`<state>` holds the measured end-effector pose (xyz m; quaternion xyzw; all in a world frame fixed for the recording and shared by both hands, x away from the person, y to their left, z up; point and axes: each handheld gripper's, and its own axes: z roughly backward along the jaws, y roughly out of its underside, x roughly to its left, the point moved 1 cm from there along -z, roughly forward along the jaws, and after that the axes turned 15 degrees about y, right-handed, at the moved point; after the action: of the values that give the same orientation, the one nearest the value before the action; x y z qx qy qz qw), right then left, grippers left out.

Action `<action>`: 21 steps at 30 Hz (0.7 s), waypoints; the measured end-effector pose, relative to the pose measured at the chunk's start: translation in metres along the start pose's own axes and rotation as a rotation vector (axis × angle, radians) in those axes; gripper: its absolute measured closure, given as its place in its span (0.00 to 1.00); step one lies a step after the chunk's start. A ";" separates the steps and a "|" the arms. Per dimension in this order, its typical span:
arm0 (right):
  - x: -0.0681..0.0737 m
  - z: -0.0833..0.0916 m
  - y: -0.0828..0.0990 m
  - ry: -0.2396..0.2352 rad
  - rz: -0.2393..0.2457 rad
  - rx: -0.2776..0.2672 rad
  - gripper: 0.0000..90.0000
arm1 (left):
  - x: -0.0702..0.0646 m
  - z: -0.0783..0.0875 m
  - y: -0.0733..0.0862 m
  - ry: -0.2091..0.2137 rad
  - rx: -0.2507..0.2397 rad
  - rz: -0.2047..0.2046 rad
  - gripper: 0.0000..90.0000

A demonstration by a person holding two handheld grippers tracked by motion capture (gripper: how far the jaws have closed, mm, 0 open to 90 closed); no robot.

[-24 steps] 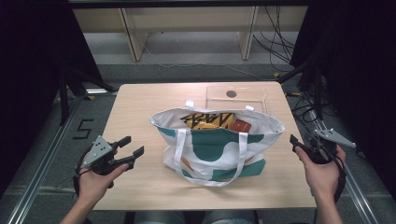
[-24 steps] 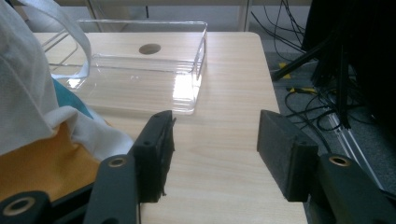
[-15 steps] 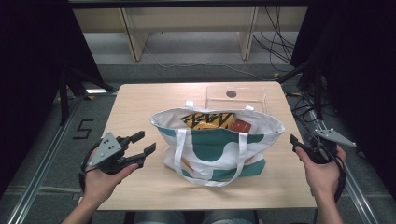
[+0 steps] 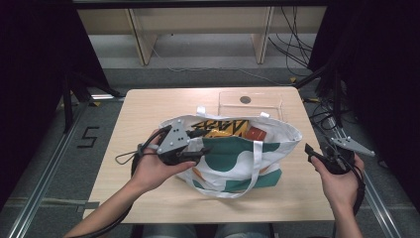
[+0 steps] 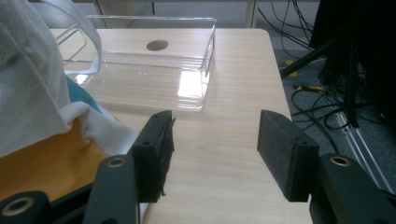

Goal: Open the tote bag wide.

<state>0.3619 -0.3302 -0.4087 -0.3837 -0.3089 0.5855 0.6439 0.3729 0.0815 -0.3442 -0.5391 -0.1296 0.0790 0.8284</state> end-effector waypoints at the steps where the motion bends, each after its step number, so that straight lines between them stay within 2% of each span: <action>1: 0.001 -0.002 0.000 -0.002 -0.010 -0.022 0.51 | 0.001 -0.004 -0.004 0.003 0.009 -0.013 0.52; 2: 0.002 -0.002 0.000 0.005 -0.018 -0.025 0.51 | 0.001 -0.012 -0.011 0.018 0.024 -0.040 0.51; 3: 0.002 -0.002 0.000 0.005 -0.018 -0.025 0.51 | 0.001 -0.012 -0.011 0.018 0.024 -0.040 0.51; 4: -0.002 -0.003 -0.001 -0.005 0.022 -0.023 0.51 | 0.002 -0.020 -0.017 0.034 0.038 -0.055 0.51; 6: -0.002 -0.003 -0.001 -0.006 0.023 -0.022 0.51 | 0.003 -0.025 -0.020 0.047 0.047 -0.050 0.50; 7: 0.000 -0.001 0.000 -0.006 -0.003 -0.008 0.51 | 0.005 -0.032 -0.022 0.053 0.062 -0.053 0.51; 9: 0.001 -0.001 0.000 0.001 -0.009 -0.010 0.51 | 0.005 -0.036 -0.022 0.061 0.070 -0.053 0.51; 10: -0.002 -0.001 -0.001 -0.005 0.022 -0.018 0.50 | 0.006 -0.040 -0.021 0.067 0.078 -0.049 0.51; 12: -0.002 -0.001 -0.001 -0.005 0.023 -0.018 0.50 | 0.007 -0.046 -0.020 0.080 0.096 -0.044 0.52; 13: -0.001 0.000 -0.001 -0.008 -0.010 -0.004 0.50 | 0.007 -0.049 -0.019 0.086 0.108 -0.044 0.52; 17: -0.003 -0.004 0.000 -0.004 0.022 -0.020 0.50 | 0.010 -0.056 -0.016 0.105 0.145 -0.041 0.54; 18: -0.001 -0.002 0.001 -0.004 -0.006 0.005 0.50 | 0.011 -0.057 -0.016 0.116 0.153 -0.044 0.54; 19: -0.001 -0.003 0.001 -0.004 -0.004 0.008 0.50 | 0.011 -0.059 -0.015 0.130 0.159 -0.039 0.56; 20: -0.001 -0.003 0.002 -0.010 -0.007 0.013 0.50 | 0.011 -0.060 -0.014 0.139 0.173 -0.044 0.63; 21: -0.001 -0.003 0.002 -0.010 -0.007 0.013 0.50 | 0.012 -0.062 -0.014 0.144 0.189 -0.062 0.63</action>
<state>0.3635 -0.3311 -0.4118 -0.3755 -0.3094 0.5871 0.6469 0.4024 0.0253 -0.3538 -0.4588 -0.0781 0.0264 0.8847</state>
